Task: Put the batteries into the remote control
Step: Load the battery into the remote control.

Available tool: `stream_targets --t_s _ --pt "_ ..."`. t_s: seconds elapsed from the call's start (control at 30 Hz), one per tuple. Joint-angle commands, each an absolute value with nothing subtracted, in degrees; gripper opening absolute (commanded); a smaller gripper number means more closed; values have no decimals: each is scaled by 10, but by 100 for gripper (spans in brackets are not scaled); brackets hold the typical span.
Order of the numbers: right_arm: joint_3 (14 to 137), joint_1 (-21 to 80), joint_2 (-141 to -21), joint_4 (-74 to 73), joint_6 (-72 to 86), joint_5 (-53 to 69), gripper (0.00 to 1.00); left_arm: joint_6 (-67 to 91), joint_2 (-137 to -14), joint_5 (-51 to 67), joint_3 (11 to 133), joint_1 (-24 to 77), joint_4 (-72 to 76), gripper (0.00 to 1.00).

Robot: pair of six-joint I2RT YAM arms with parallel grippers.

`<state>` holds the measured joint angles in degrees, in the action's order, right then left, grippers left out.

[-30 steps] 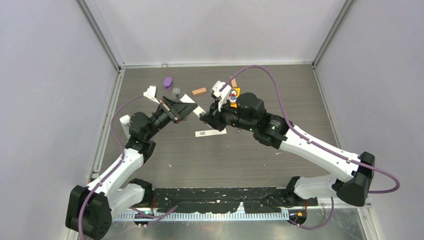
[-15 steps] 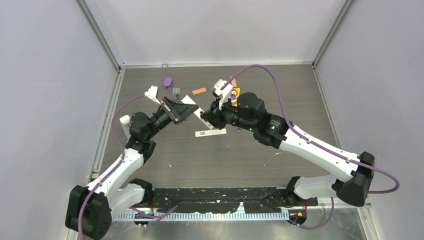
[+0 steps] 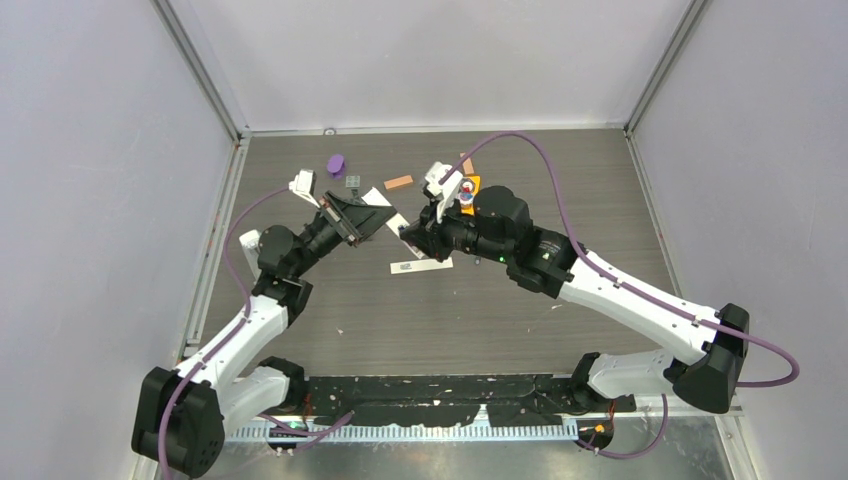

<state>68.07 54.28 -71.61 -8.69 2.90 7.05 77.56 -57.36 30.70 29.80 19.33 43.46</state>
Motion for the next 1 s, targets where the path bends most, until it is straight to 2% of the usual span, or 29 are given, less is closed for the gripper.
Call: stream_targets --t_s 0.0,0.3,0.5,0.87,0.97 --pt "687 544 -719 -138 20 69 9 798 -563 304 307 191 508 0" --pt "689 544 -722 -151 46 68 13 808 -559 296 293 185 522 0" --pt "716 543 -732 -156 75 51 27 805 -562 304 295 185 525 0" --pt "771 517 -719 -164 121 82 42 797 -565 311 287 185 521 0" --pt "782 495 -713 -164 157 107 51 793 -567 314 287 185 521 0"
